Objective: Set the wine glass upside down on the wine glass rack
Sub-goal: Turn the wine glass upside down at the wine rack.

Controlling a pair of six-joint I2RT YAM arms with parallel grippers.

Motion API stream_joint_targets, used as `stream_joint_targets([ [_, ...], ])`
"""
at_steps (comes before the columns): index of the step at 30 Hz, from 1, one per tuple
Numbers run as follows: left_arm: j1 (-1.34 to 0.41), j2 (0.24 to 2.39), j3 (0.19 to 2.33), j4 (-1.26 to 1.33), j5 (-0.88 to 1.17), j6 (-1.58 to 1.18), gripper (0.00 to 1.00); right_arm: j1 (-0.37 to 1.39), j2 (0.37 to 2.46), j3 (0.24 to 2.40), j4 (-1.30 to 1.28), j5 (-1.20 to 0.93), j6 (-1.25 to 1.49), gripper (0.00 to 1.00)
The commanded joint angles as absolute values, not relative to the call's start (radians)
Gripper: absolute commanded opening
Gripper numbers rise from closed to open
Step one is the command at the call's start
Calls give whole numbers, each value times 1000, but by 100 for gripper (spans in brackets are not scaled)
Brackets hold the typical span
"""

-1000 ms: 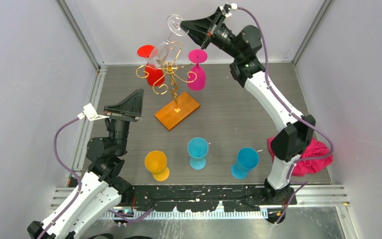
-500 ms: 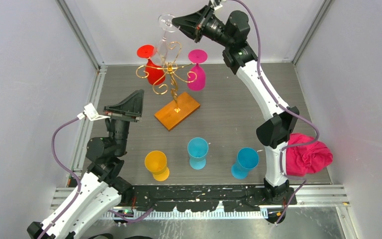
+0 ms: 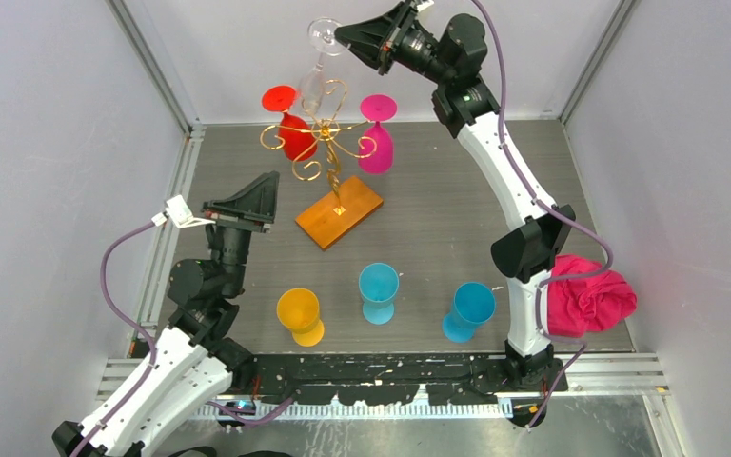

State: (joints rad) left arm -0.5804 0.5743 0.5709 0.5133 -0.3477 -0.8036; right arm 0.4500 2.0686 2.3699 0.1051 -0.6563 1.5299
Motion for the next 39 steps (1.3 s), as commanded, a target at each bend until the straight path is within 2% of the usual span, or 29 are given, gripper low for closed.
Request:
stream_joint_targets([
  [1, -582, 577, 603, 529, -341, -792, 42, 441, 2040, 2475, 177, -673, 1484, 1],
  [10, -582, 617, 610, 541, -316, -782, 41, 418, 2109, 2612, 182, -667, 1437, 1],
  [17, -581, 644, 566, 605, -294, -773, 38, 419, 2152, 2629, 246, -695, 1395, 1],
  [25, -583, 664, 517, 716, -262, -712, 30, 418, 2221, 2691, 231, -707, 1303, 1],
  [39, -582, 712, 475, 800, -259, -675, 28, 420, 2312, 2732, 243, -715, 1291, 1],
])
